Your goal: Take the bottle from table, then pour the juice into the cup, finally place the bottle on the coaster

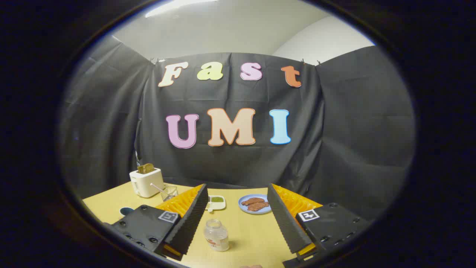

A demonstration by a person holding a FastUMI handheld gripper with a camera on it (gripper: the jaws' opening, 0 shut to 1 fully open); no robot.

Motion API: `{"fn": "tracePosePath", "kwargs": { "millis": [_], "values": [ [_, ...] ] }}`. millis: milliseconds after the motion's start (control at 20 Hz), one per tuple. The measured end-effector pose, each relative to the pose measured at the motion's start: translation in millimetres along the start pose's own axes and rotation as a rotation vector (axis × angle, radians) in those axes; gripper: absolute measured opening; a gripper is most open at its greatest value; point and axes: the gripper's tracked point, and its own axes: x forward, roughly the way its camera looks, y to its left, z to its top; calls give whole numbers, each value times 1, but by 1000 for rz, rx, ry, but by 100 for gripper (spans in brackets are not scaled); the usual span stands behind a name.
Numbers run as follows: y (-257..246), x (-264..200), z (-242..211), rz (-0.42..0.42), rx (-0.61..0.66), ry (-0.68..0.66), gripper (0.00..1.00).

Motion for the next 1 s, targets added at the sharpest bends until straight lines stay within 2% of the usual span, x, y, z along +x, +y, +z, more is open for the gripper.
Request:
{"fn": "tracePosePath", "kwargs": {
  "millis": [750,1000],
  "values": [
    [27,6,-34,3,58,75,100],
    [37,15,-52,44,53,95,100]
  ]
}}
